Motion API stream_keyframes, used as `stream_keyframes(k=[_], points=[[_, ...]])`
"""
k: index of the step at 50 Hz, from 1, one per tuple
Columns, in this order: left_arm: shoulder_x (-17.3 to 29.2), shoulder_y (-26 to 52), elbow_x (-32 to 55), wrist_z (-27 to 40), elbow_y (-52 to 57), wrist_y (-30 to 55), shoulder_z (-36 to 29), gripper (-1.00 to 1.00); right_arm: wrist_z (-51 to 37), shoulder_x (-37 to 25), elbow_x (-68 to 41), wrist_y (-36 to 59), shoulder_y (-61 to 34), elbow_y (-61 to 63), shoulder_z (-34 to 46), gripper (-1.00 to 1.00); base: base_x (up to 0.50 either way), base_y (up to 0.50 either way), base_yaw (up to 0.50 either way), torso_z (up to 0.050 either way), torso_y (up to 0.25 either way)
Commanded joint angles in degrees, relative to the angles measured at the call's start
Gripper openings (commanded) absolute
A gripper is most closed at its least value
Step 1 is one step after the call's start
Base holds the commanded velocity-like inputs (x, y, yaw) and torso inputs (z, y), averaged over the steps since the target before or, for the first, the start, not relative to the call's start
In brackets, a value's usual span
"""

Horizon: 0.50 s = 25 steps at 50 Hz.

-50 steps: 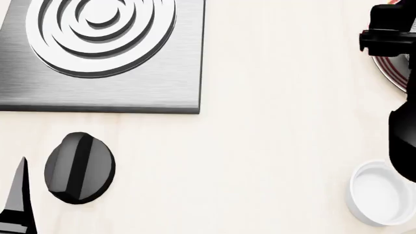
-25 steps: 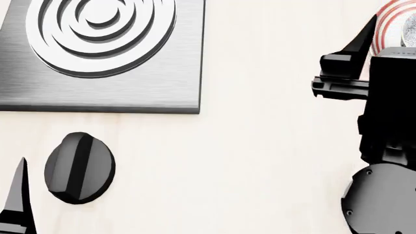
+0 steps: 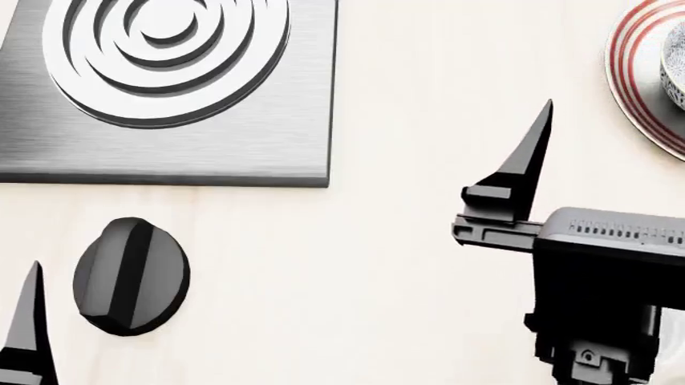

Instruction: Pick the akita bowl next to the ramekin and place it on the plate.

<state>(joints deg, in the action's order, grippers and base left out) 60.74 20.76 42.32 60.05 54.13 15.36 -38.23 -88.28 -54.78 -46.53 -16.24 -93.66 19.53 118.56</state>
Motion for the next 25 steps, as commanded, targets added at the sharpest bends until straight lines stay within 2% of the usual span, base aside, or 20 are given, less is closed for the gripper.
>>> stream_keyframes(k=[1,25], points=[[0.33,-0.14,0.13,0.12,-0.08,-0.31,0.11,1.00,-1.17,0.05,5.53,3.53,8.38,3.34,-5.24,1.00,0.00,0.00,0.00,0.000,0.000],[-0.18,0.34,-0.23,-0.30,-0.59,0.04,-0.31,1.00,-0.51,1.18,11.41,5.87,17.56,5.01,-11.70,1.00,0.00,0.00,0.00,0.000,0.000]])
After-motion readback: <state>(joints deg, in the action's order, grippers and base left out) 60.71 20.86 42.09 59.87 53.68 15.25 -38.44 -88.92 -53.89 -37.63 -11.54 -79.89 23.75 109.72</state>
